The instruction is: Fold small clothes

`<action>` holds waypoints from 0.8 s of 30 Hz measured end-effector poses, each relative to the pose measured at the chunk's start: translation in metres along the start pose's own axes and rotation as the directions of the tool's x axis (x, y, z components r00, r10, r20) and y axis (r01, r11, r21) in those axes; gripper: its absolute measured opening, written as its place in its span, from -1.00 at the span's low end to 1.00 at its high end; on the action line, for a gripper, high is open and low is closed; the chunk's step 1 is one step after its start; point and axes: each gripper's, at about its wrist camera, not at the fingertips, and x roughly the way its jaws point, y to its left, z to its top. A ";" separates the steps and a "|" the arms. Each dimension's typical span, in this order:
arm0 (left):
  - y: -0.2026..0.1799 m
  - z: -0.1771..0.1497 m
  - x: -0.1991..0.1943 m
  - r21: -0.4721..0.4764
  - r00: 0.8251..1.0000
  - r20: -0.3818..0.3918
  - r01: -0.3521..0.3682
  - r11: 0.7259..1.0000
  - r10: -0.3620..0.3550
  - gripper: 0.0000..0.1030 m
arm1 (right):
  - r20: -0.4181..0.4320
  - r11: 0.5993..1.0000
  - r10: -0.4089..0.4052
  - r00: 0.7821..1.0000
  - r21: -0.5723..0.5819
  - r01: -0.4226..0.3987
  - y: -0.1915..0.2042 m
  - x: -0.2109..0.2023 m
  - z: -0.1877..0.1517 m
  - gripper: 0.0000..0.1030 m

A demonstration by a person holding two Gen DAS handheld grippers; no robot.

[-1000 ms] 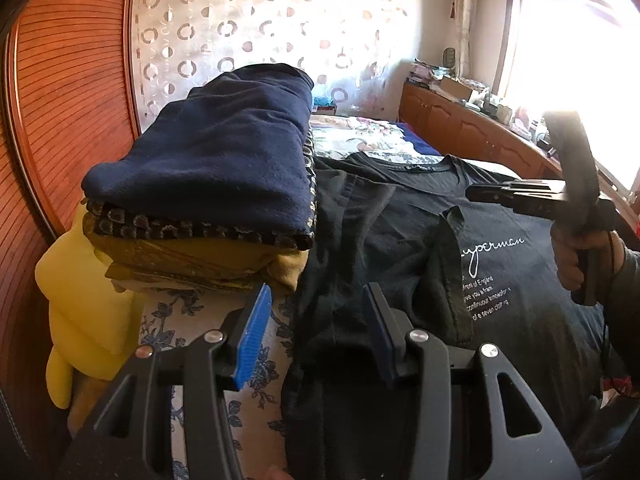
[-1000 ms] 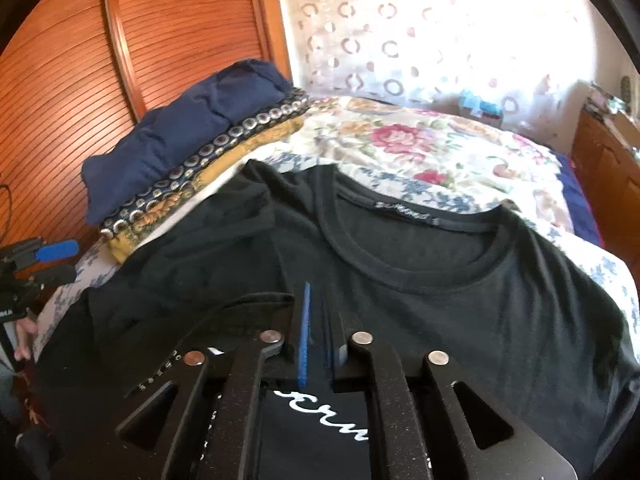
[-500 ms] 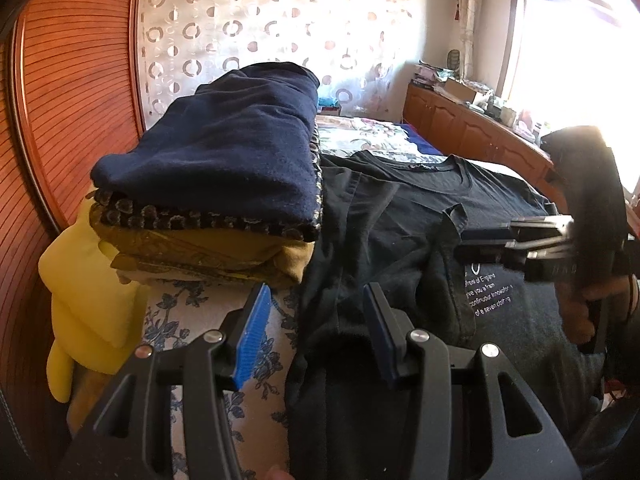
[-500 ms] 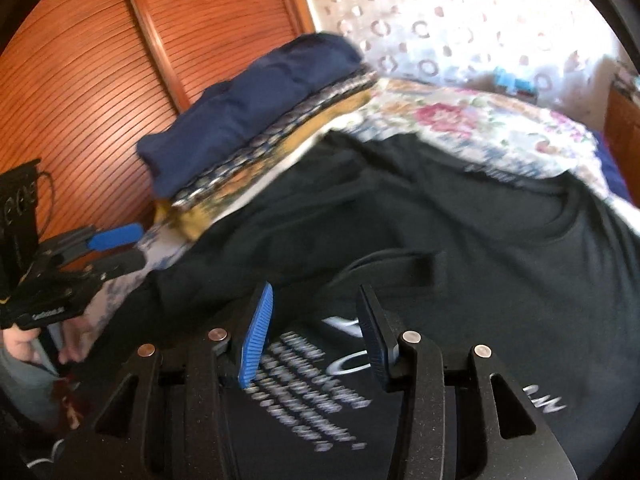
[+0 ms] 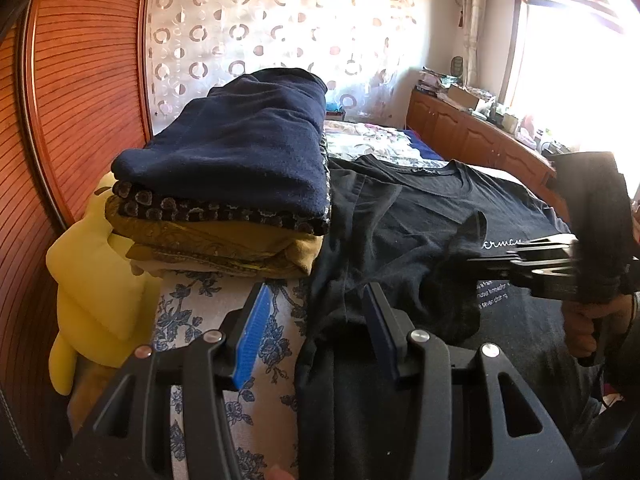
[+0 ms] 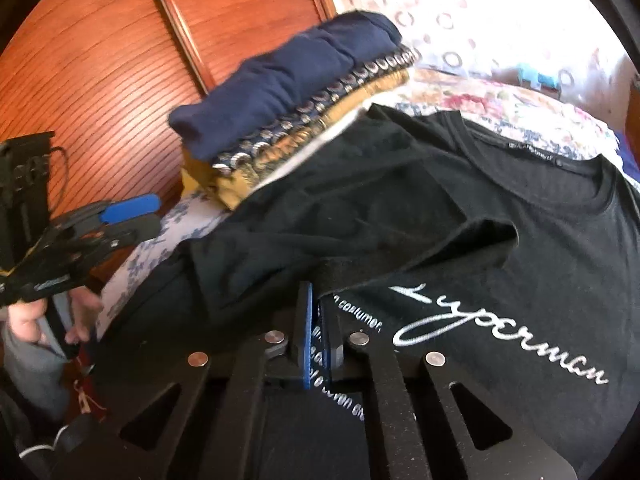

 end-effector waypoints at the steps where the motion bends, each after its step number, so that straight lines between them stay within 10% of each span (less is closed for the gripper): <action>1: -0.001 0.001 -0.001 0.002 1.000 0.002 0.003 1.000 -0.003 -0.08 | 0.005 1.000 0.000 1.000 0.000 0.000 0.000 -0.004 -0.001 -0.98; 8: -0.012 0.006 0.000 0.024 1.000 0.004 0.018 1.000 -0.018 -0.08 | -0.017 0.999 -0.044 0.999 0.020 0.044 -0.001 -0.025 -0.024 -0.98; 14: -0.028 0.014 0.011 0.049 0.999 -0.007 0.032 0.998 -0.032 -0.08 | 0.022 0.991 -0.121 0.992 0.068 0.119 -0.023 -0.053 -0.039 -0.44; 24: -0.083 0.028 0.053 0.136 0.996 -0.067 0.067 0.988 -0.059 -0.08 | 0.114 0.910 -0.389 0.914 0.204 0.361 -0.105 -0.146 -0.056 0.02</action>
